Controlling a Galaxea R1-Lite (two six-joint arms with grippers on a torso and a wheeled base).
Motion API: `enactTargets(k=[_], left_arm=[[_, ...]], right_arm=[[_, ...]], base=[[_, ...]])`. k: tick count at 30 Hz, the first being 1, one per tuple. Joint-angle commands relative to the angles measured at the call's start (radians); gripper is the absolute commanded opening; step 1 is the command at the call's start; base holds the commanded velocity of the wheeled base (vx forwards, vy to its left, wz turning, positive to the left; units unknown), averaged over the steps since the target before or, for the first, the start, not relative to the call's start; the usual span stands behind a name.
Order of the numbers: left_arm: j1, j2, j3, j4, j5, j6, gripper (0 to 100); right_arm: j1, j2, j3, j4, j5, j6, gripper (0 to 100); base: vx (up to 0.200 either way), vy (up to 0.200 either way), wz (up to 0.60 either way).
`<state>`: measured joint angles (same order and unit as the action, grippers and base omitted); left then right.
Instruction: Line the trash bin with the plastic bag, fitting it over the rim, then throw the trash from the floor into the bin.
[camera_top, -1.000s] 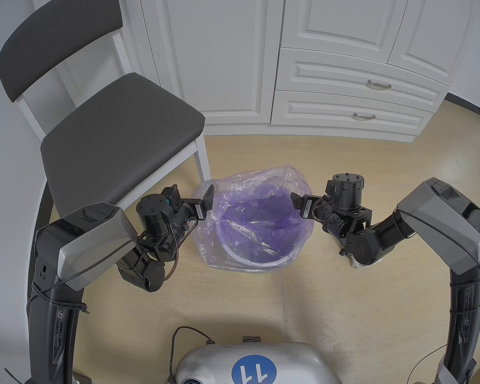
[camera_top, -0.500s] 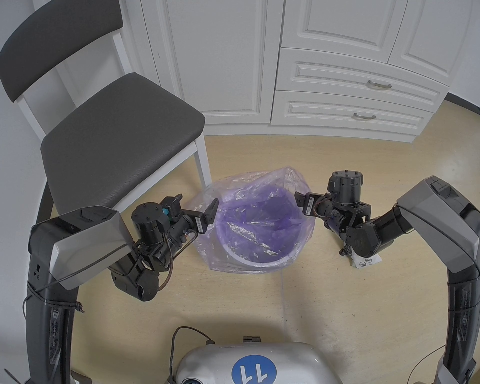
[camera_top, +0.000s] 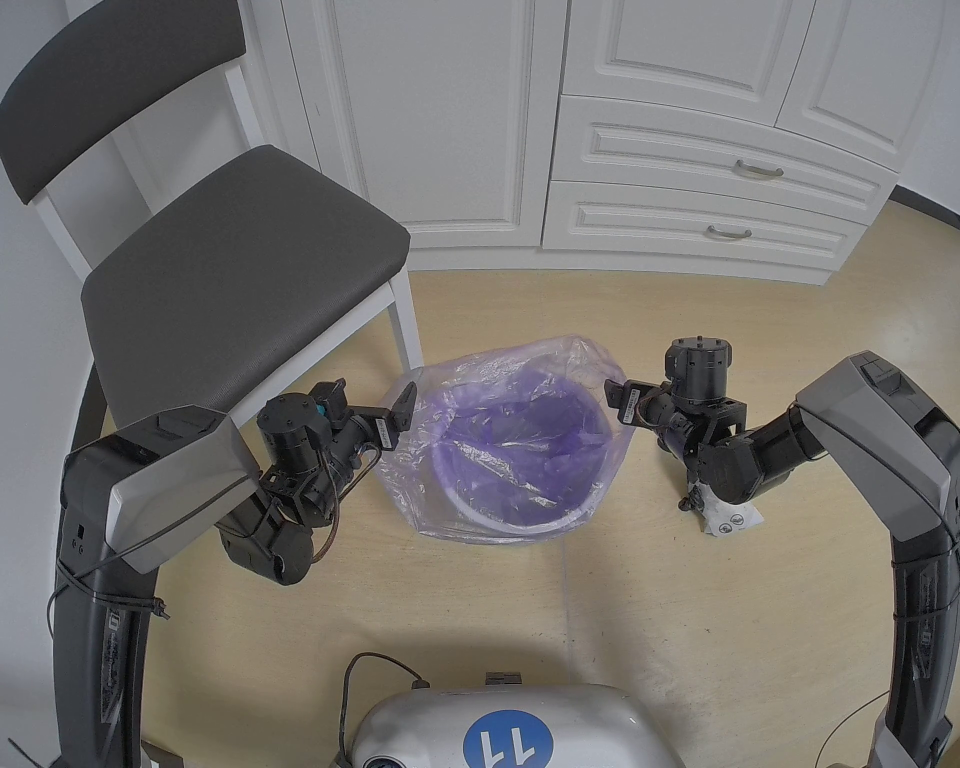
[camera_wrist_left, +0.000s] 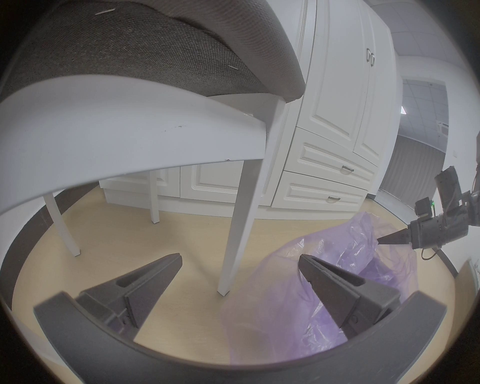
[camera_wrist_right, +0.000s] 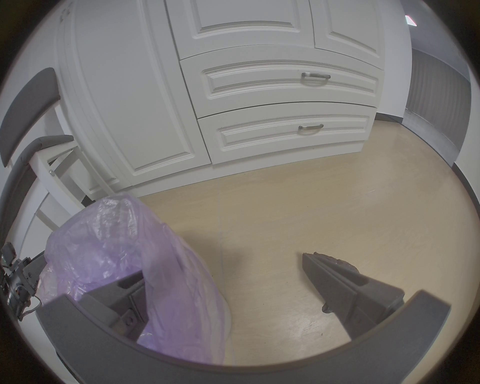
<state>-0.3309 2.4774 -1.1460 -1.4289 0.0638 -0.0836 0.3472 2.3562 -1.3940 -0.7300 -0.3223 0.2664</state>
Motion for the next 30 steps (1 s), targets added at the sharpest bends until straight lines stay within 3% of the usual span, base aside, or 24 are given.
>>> enactTargets(k=[1, 12, 30], left_arm=[[-0.002, 0.012, -0.021, 0.001, 0.021, 0.001, 100], [-0.004, 0.02, -0.046, 0.025, 0.025, -0.002, 100], [-0.014, 0.012, -0.074, 0.082, 0.097, -0.004, 100]], right_arm=[[-0.011, 0.005, -0.011, 0.001, 0.0, -0.001, 100], [-0.017, 0.025, -0.039, 0.0, 0.0, 0.002, 100], [-0.016, 0.015, -0.034, -0.003, 0.0, 0.011, 100]], base=[[0.0, 0.0, 0.0], [0.0, 0.0, 0.0], [0.0, 0.0, 0.0]])
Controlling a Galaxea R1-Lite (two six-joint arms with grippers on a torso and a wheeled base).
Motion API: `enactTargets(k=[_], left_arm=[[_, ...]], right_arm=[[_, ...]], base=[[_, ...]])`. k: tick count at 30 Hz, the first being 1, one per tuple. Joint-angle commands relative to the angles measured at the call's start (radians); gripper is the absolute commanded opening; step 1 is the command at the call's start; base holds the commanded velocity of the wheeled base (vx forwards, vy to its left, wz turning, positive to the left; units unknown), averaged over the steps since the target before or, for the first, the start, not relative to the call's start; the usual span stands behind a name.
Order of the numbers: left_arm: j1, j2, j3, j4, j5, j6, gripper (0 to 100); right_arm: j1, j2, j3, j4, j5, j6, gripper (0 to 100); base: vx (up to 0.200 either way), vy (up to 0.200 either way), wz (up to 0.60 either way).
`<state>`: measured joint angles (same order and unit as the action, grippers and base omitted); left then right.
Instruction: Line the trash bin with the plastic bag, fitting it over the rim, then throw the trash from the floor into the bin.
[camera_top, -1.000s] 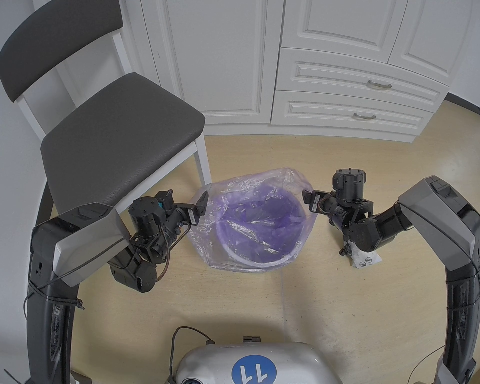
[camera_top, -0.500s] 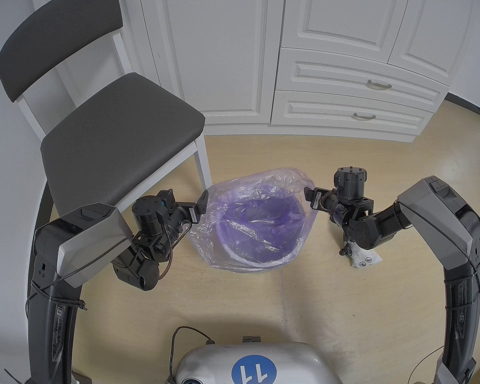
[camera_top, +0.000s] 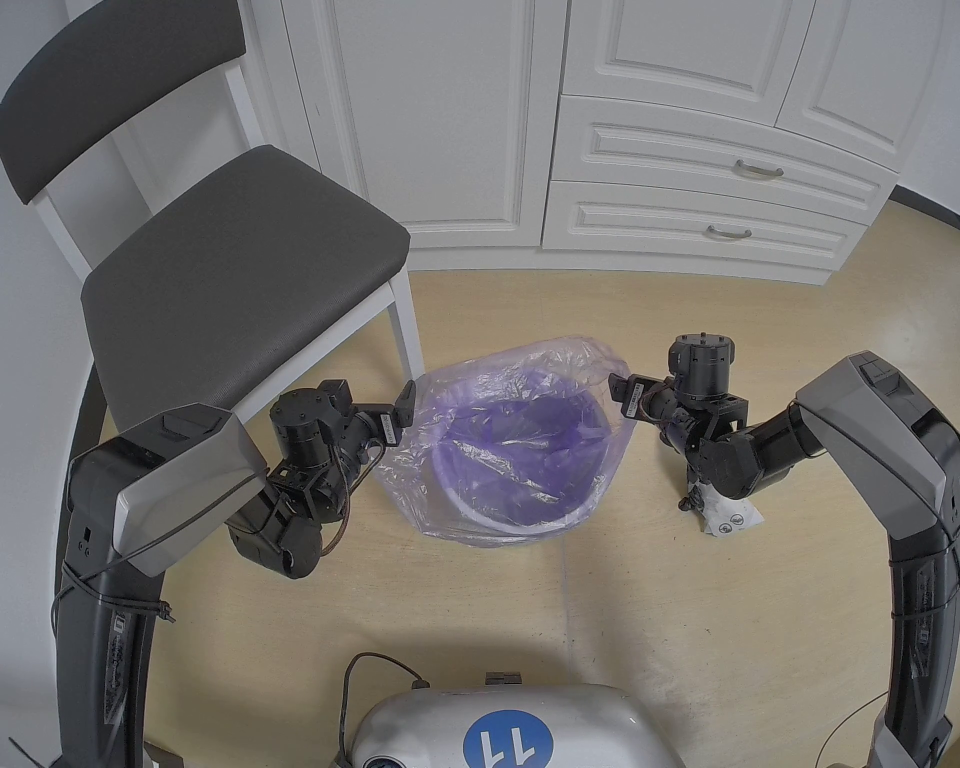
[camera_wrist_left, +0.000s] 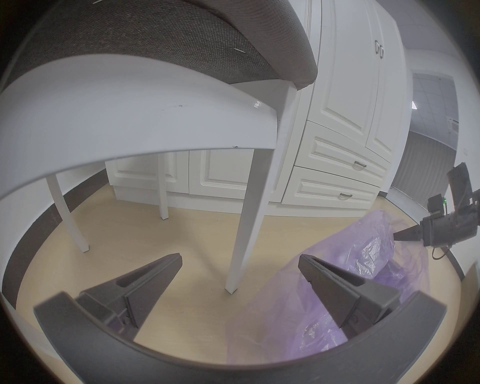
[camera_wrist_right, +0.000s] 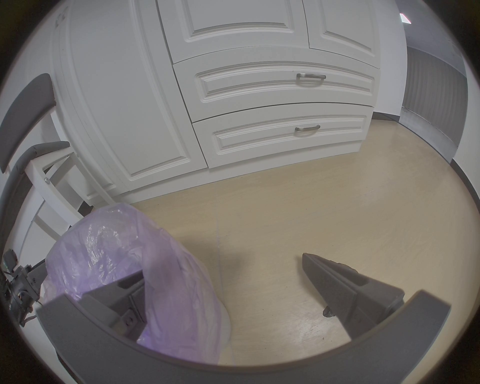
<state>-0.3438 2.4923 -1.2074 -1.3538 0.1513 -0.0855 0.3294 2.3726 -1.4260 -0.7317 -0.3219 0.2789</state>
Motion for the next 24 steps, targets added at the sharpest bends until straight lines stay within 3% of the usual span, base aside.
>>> enactTargets(k=[1, 6, 18, 24], left_arm=[[-0.001, -0.003, -0.012, 0.007, 0.01, -0.002, 100], [-0.003, 0.0, -0.027, 0.039, 0.01, -0.023, 100], [0.011, 0.007, -0.141, 0.199, 0.065, -0.232, 100], [0.02, 0.016, -0.173, 0.206, 0.067, -0.243, 100]], right_arm=[[0.002, -0.001, -0.002, -0.002, 0.0, -0.001, 100], [-0.003, 0.007, -0.01, -0.003, 0.0, -0.001, 100], [-0.016, 0.065, -0.09, -0.014, 0.0, 0.046, 100], [-0.015, 0.139, -0.172, -0.017, -0.003, 0.094, 100]], base=[[0.0, 0.0, 0.0], [0.0, 0.0, 0.0], [0.0, 0.0, 0.0], [0.0, 0.0, 0.0]])
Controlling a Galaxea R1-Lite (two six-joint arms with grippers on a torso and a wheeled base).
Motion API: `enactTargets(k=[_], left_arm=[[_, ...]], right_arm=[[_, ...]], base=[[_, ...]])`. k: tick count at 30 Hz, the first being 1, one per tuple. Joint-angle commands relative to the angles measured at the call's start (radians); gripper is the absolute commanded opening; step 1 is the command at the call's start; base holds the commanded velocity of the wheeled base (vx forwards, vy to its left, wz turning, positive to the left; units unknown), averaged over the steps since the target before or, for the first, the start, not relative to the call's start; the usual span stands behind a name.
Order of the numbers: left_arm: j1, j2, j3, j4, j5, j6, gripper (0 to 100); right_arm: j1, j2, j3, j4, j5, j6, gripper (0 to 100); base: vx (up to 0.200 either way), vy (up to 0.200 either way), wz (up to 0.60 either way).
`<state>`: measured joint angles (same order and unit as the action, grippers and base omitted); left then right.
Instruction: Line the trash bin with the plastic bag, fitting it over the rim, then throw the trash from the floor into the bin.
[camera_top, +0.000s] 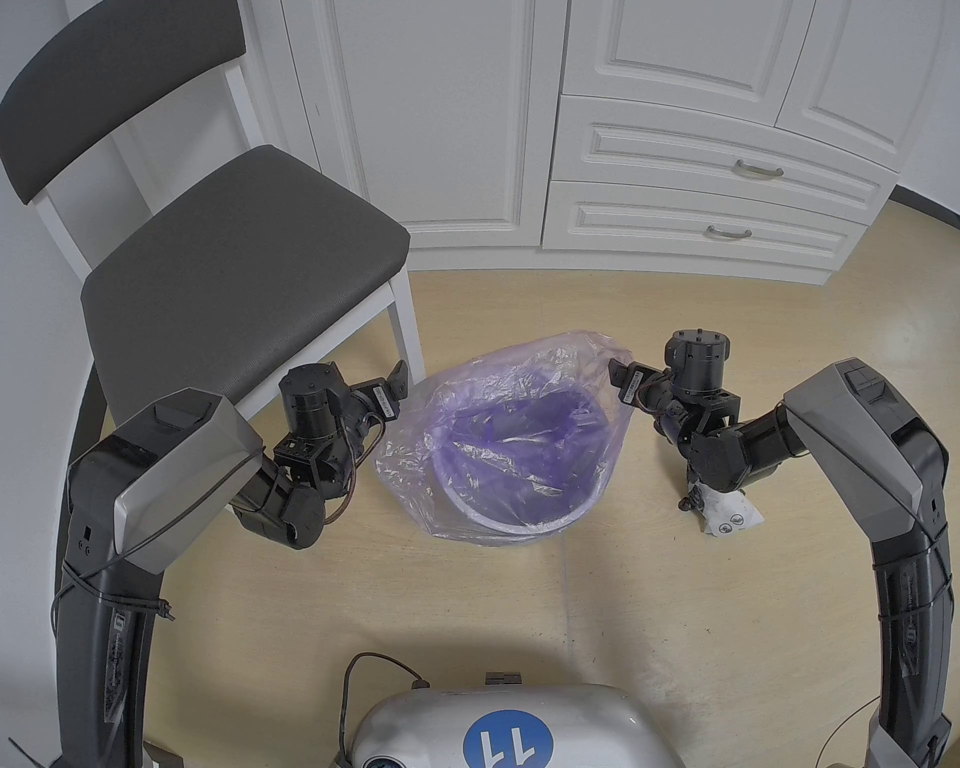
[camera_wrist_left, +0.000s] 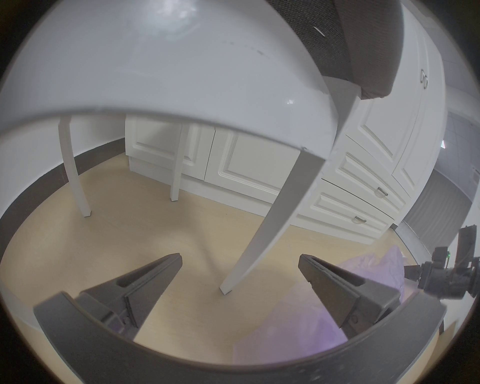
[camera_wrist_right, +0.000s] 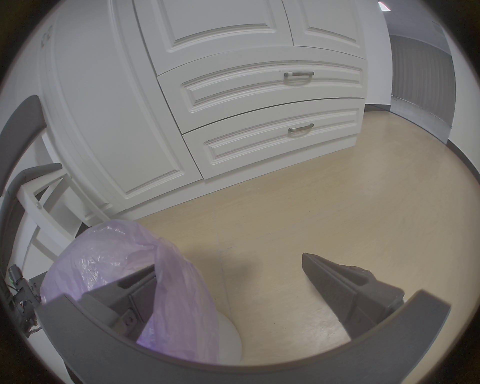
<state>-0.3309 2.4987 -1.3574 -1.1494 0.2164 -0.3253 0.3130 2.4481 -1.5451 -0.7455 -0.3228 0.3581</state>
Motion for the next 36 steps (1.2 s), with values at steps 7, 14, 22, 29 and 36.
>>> enactTargets(k=[7, 14, 22, 29, 36], left_arm=[[0.018, 0.02, -0.051, 0.002, 0.001, -0.017, 100], [0.01, 0.009, -0.034, -0.004, 0.003, -0.018, 100], [-0.017, -0.035, 0.024, -0.015, 0.024, -0.017, 100], [-0.042, -0.113, 0.106, -0.016, 0.023, -0.008, 100], [-0.05, -0.147, 0.143, -0.016, 0.012, -0.004, 100]], right_arm=[[-0.011, 0.143, -0.156, -0.006, -0.027, 0.047, 100], [-0.031, 0.173, -0.171, 0.014, -0.027, 0.038, 100], [-0.035, 0.141, -0.125, 0.078, -0.027, 0.027, 100], [-0.031, 0.092, -0.058, 0.114, -0.025, -0.008, 100], [-0.014, 0.028, 0.007, 0.112, -0.022, -0.008, 100]], base=[[0.0, 0.0, 0.0], [0.0, 0.0, 0.0], [0.0, 0.0, 0.0], [0.0, 0.0, 0.0], [0.0, 0.0, 0.0]])
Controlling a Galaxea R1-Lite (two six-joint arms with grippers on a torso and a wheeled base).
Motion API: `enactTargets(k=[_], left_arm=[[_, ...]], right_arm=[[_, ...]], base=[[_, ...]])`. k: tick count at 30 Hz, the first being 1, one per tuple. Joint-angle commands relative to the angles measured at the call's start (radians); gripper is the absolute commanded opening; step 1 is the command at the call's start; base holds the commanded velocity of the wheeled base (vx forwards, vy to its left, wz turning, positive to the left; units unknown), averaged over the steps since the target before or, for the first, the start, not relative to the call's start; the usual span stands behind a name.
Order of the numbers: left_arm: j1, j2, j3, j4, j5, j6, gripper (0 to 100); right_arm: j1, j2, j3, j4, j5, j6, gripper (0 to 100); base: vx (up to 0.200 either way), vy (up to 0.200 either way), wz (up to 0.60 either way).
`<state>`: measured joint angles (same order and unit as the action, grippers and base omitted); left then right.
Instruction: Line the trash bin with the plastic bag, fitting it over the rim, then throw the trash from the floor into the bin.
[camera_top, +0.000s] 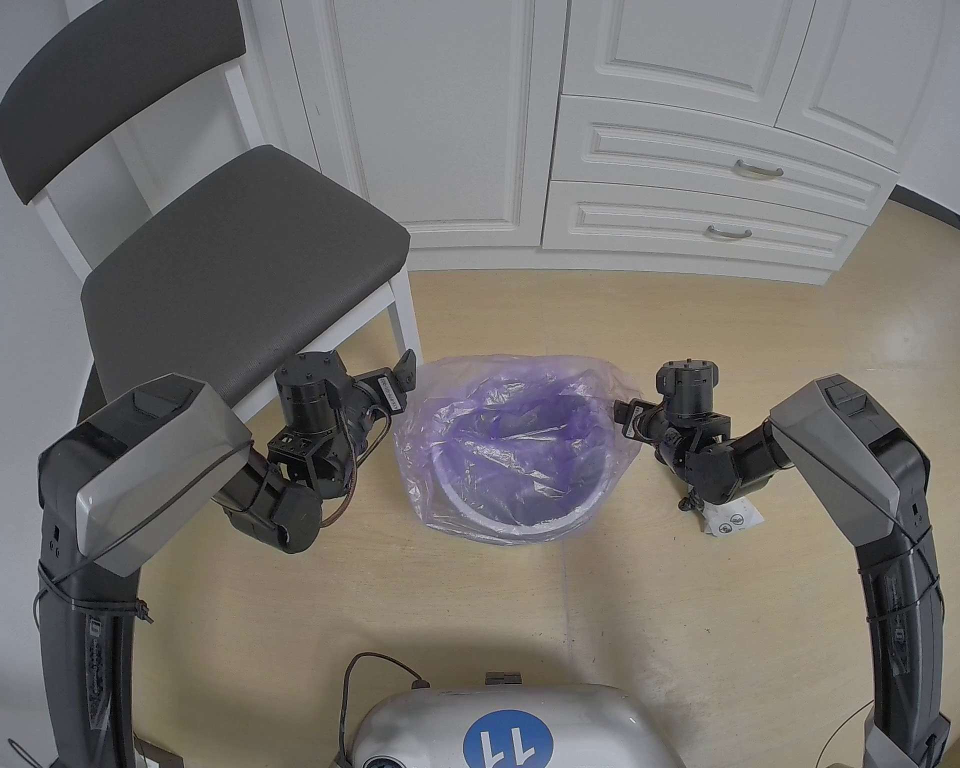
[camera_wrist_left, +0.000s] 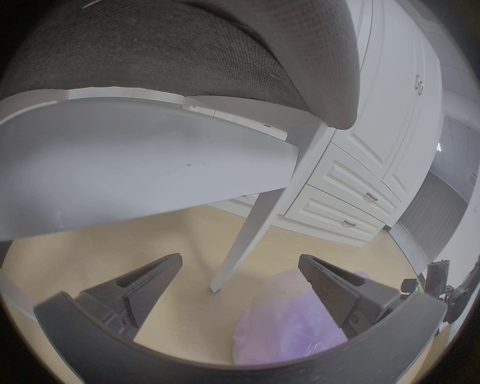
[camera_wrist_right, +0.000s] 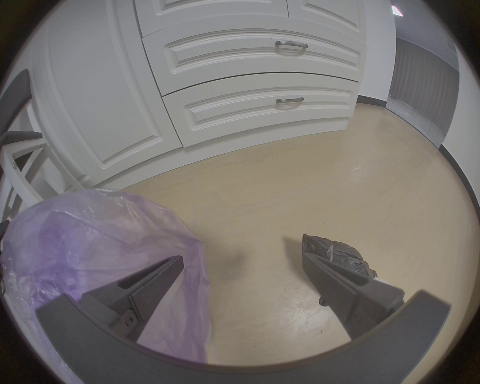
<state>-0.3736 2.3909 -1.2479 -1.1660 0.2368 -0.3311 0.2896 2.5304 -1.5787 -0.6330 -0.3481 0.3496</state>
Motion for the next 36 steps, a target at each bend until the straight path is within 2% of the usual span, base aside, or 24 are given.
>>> enactTargets(k=[1, 4, 7, 10, 15, 20, 21, 26, 35, 36], left_arm=[[-0.007, -0.039, 0.033, 0.0, -0.008, 0.001, 100], [-0.021, -0.059, 0.076, 0.0, -0.025, 0.026, 100], [-0.025, -0.064, 0.105, 0.0, -0.04, 0.07, 100], [-0.03, -0.065, 0.11, 0.005, -0.04, 0.073, 100], [-0.03, -0.076, 0.12, 0.014, -0.044, 0.072, 100], [-0.03, -0.117, 0.189, 0.006, -0.105, 0.072, 100], [-0.027, -0.131, 0.214, 0.002, -0.14, 0.07, 100], [-0.022, -0.134, 0.203, 0.006, -0.146, 0.056, 100], [-0.004, -0.183, 0.186, 0.15, -0.146, 0.046, 100], [-0.008, -0.21, 0.183, 0.195, -0.146, 0.018, 100]], right_arm=[[0.01, -0.055, 0.04, -0.001, 0.003, 0.0, 100], [0.016, -0.088, 0.085, 0.006, 0.011, -0.007, 100], [0.023, -0.105, 0.135, 0.013, 0.012, -0.052, 100], [0.023, -0.111, 0.174, -0.001, 0.012, -0.1, 100], [0.026, -0.148, 0.22, 0.01, 0.012, -0.115, 100], [0.026, -0.19, 0.283, 0.01, 0.035, -0.161, 100], [0.028, -0.197, 0.298, 0.01, 0.043, -0.169, 100], [0.036, -0.202, 0.301, 0.013, 0.044, -0.169, 100], [0.036, -0.206, 0.301, 0.016, 0.044, -0.169, 100], [0.036, -0.208, 0.302, 0.016, 0.044, -0.169, 100]], base=[[0.0, 0.0, 0.0], [0.0, 0.0, 0.0], [0.0, 0.0, 0.0], [0.0, 0.0, 0.0], [0.0, 0.0, 0.0], [0.0, 0.0, 0.0], [0.0, 0.0, 0.0], [0.0, 0.0, 0.0], [0.0, 0.0, 0.0], [0.0, 0.0, 0.0]])
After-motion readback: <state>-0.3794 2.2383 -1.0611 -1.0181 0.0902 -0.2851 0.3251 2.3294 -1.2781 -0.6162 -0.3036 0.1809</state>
